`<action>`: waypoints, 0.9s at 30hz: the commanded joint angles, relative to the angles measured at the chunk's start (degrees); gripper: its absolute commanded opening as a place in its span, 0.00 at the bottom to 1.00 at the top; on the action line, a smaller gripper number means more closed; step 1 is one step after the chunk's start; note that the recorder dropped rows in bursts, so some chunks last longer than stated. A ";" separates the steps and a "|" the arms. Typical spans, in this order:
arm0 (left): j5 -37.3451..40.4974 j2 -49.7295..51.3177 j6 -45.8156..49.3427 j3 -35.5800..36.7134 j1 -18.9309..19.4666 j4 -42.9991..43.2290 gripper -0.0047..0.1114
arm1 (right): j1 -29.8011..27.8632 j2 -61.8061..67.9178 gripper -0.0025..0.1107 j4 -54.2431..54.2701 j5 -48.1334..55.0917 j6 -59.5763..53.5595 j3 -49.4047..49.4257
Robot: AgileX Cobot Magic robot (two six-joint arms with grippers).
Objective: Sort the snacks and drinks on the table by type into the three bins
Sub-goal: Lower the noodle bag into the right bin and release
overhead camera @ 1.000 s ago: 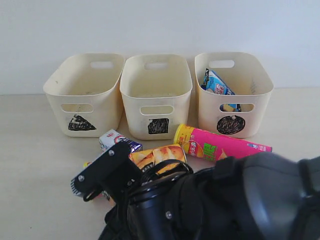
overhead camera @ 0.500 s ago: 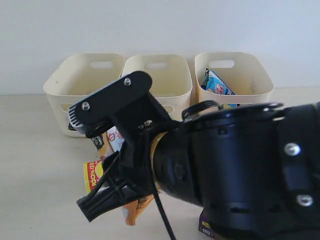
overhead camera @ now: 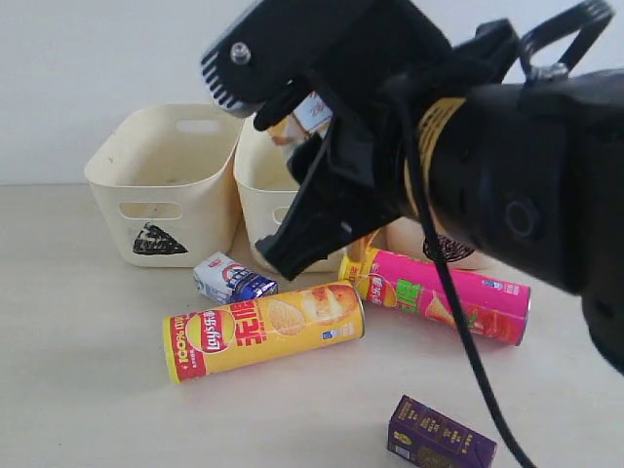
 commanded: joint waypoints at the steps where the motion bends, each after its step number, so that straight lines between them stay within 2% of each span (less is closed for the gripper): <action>1: -0.34 -0.05 -0.16 0.19 0.00 -0.65 0.07 | -6.44 -0.50 0.02 -8.82 -1.33 0.16 -0.13; 4: -0.34 -0.05 -0.16 0.19 0.00 -0.65 0.07 | -13.84 -0.50 0.02 -8.92 -7.66 0.87 -0.13; 5: -0.34 -0.05 -0.16 0.19 0.00 -0.65 0.07 | -19.07 -0.50 0.02 -9.19 -14.04 0.85 -0.13; 9: -0.34 -0.05 -0.16 0.19 0.00 -0.65 0.07 | -32.44 0.18 0.02 -13.35 -33.45 0.85 -0.13; 11: -0.34 -0.05 -0.16 0.19 0.00 -0.65 0.07 | -39.46 2.66 0.02 -14.44 -37.90 0.74 -0.13; 15: -0.34 -0.05 -0.16 0.19 0.00 -0.65 0.07 | -47.70 9.81 0.02 -15.18 -40.15 0.74 -2.09; 19: -0.34 -0.05 -0.16 0.19 0.00 -0.65 0.07 | -50.43 15.69 0.02 -15.18 -43.84 0.65 -6.53; 27: -0.34 -0.05 -0.16 0.19 0.00 -0.65 0.07 | -50.43 27.10 0.02 -15.18 -43.33 0.36 -16.53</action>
